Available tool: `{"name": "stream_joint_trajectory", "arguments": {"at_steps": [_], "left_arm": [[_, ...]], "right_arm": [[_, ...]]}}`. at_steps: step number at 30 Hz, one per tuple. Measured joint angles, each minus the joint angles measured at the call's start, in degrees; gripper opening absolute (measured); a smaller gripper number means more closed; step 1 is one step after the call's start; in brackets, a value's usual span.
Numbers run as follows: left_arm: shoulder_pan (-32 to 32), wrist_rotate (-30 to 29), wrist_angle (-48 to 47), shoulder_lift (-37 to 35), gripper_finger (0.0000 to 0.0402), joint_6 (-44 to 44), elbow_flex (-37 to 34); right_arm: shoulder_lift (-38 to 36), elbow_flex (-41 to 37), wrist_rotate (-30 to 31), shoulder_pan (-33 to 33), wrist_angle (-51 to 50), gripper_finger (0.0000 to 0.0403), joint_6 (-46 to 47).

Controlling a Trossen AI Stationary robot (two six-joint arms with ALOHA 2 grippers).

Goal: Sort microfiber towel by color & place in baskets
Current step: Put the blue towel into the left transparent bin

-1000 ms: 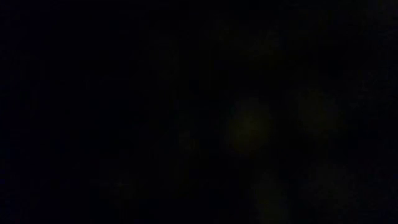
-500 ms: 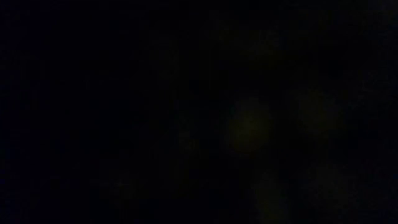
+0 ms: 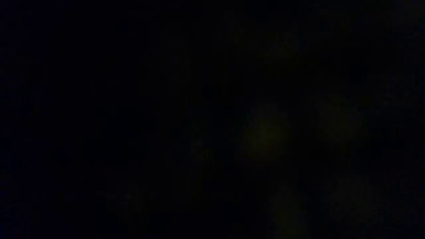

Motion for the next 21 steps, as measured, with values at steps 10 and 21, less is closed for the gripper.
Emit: {"name": "stream_joint_trajectory", "arguments": {"at_steps": [10, 21], "left_arm": [[0.29, -18.33, -0.02, 0.00, 0.0000, 10.82, 5.03], [0.33, -37.54, 0.18, -0.38, 0.0000, 26.46, 12.03]], "right_arm": [[0.00, 0.00, 0.00, 0.00, 0.01, 0.0137, 0.00], [0.00, 0.00, -0.02, -0.01, 0.00, 0.0137, 0.00]]}}
